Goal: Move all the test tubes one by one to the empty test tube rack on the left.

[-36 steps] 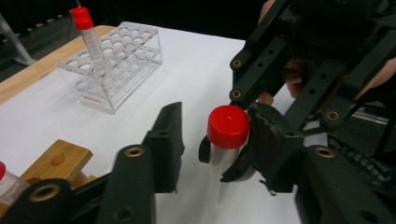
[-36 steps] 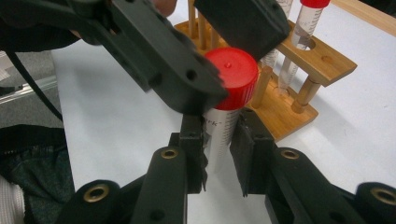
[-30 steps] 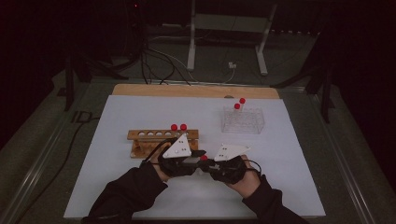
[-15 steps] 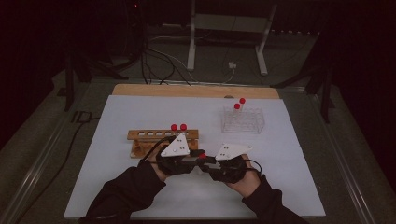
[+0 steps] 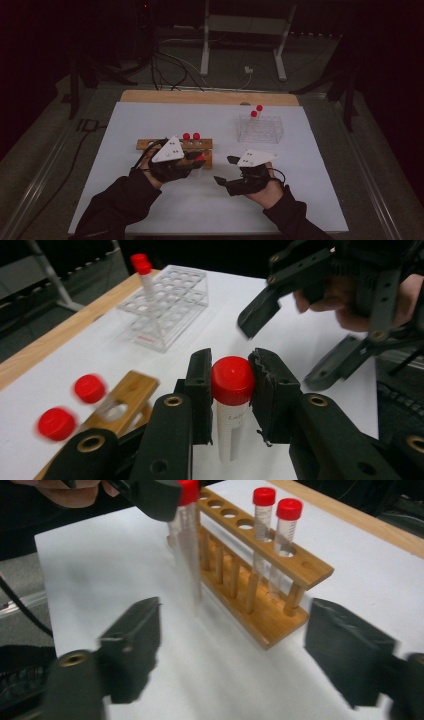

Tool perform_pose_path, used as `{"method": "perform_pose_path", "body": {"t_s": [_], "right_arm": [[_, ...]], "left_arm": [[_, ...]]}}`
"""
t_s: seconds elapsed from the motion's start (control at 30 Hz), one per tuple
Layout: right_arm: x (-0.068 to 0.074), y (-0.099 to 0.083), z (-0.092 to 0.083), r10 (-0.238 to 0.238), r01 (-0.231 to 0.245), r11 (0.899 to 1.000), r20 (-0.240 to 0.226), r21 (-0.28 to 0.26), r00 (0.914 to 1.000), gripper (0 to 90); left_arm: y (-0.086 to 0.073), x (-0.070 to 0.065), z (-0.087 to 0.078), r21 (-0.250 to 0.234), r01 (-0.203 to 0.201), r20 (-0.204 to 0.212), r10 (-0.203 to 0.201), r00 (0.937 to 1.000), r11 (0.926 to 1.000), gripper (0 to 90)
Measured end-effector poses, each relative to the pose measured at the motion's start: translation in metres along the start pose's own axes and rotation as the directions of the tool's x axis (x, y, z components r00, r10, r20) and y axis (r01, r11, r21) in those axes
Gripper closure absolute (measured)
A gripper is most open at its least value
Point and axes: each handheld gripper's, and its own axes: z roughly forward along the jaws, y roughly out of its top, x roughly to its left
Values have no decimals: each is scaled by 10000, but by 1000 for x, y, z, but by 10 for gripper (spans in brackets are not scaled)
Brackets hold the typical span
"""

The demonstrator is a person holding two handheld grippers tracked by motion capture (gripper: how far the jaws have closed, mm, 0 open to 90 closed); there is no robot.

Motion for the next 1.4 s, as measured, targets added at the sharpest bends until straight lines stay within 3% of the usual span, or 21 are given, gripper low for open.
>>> {"method": "perform_pose_path", "body": {"t_s": [0.13, 0.23, 0.33, 0.43, 0.8, 1.13, 1.4], "right_arm": [[-2, 1, 0, 177, -177, 9998, 223, 19, 9996, 74], [-4, 0, 0, 296, -296, 9996, 136, -25, 9995, 3], [-7, 0, -3, 365, -368, 9990, -125, -243, 9993, 0], [-8, 0, -6, 345, -343, 9987, 66, -386, 9994, 0], [-10, 0, -11, 264, -258, 9976, 78, -635, 9996, 0], [-12, 0, -13, 260, -247, 9969, 162, -751, 9995, 0], [-14, 0, -16, 255, -241, 9966, 166, -788, 9995, 0]], "left_arm": [[-3, 6, -9, 34, 136, -270, -135, 9995, 9999, 720], [-3, 11, -15, 25, 167, -471, -166, 9988, 9999, 720], [-3, 17, -21, -8, 240, -679, -240, 9974, 9997, 720], [-1, 23, -25, -44, 265, -942, -268, 9952, 9996, 720], [8, 46, -34, -359, 347, -1590, -400, 9865, 9988, 720], [13, 64, -31, -602, 364, -2412, -499, 9692, 9975, 720], [3, 78, -21, -763, 852, -2651, -1026, 9587, 9934, 720]]}}
